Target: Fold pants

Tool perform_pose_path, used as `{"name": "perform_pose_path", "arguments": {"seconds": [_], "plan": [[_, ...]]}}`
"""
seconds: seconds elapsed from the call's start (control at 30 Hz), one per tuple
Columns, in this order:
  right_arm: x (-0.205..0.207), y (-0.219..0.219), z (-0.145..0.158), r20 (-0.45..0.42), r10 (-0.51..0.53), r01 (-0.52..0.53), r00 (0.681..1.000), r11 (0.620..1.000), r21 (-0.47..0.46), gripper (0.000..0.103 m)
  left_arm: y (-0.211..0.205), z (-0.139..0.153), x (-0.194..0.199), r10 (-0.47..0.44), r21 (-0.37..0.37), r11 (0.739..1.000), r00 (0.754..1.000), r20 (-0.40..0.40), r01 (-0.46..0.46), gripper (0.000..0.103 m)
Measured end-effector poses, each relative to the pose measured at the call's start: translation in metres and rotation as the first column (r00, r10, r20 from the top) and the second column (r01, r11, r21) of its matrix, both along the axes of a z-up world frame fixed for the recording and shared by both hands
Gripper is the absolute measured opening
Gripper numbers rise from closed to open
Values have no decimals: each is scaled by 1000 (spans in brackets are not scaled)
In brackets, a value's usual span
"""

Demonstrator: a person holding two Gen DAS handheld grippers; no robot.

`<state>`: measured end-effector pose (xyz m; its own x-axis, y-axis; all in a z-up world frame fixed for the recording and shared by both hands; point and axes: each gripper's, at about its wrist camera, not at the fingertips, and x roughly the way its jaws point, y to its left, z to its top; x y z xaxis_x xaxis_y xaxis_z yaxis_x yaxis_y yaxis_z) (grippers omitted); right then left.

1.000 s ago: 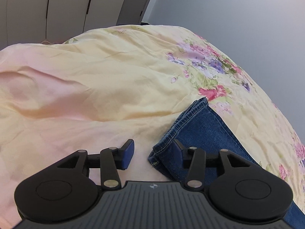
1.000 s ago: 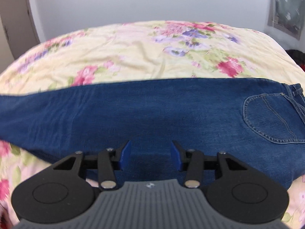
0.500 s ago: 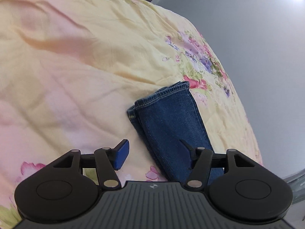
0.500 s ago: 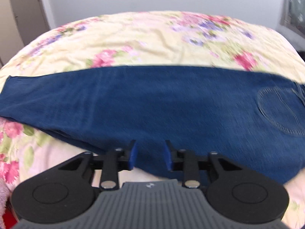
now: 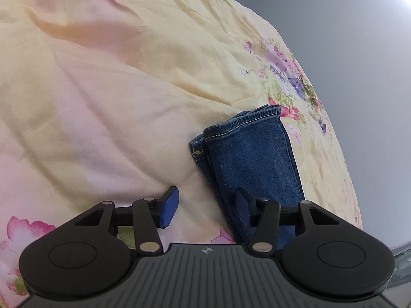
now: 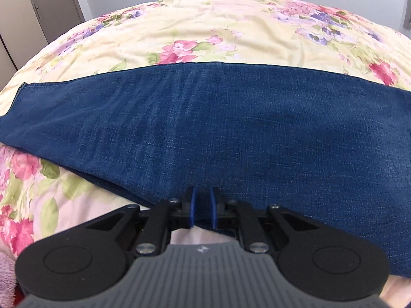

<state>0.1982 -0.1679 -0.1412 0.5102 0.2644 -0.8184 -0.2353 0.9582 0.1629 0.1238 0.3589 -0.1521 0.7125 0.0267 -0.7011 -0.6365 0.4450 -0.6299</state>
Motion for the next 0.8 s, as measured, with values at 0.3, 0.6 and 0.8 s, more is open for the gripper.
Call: {"name": "perform_pose_path", "arguments": {"seconds": [0.3,0.6,0.8], "plan": [[1,-4,9,10,12,-13,1000,999,32,10,13,-14,-12,49,-139,990,996,80,-37,54],[48,-9,23,-5,6,-6,1000,997,81,8,18,-8,16,62,-81,995,992,106,-53,35],[111,3,21,2,-29,28,1000,994,110,6,9,-3,30,22,80,996,996,89,-29,18]]}}
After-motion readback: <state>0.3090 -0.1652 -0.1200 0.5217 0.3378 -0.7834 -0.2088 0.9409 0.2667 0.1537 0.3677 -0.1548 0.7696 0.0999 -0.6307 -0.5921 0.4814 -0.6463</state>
